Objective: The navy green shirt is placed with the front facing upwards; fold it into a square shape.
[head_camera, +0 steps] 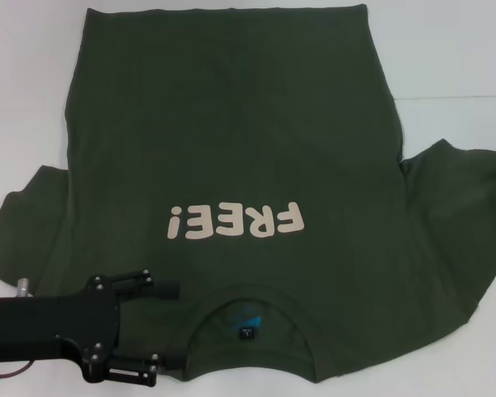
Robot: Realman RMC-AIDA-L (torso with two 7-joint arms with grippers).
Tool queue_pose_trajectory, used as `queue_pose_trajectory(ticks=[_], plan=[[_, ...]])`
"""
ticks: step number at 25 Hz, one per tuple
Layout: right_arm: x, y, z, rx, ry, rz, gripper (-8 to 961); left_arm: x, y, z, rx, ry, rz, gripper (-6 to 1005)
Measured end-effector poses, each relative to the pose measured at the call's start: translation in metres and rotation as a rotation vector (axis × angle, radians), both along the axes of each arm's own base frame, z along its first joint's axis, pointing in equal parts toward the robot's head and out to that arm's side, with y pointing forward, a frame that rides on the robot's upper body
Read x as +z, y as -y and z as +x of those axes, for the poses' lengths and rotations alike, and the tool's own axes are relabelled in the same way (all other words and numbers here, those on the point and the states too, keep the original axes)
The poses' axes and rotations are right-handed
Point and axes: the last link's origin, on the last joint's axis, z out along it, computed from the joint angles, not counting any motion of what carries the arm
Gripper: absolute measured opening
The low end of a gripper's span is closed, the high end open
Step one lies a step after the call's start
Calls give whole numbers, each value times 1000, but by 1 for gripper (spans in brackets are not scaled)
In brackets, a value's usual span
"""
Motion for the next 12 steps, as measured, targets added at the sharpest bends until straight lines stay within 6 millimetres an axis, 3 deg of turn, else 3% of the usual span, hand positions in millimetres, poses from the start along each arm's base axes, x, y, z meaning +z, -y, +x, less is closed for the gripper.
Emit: queue_pose_trajectory(ticks=[7,12], plan=[[-8,-2,-48,116,-150,-55,43,0,0,0,2,1,1,933],[-32,-5,-82,186,-235,-143,44,-1,0,-1,7,-3,6,933]])
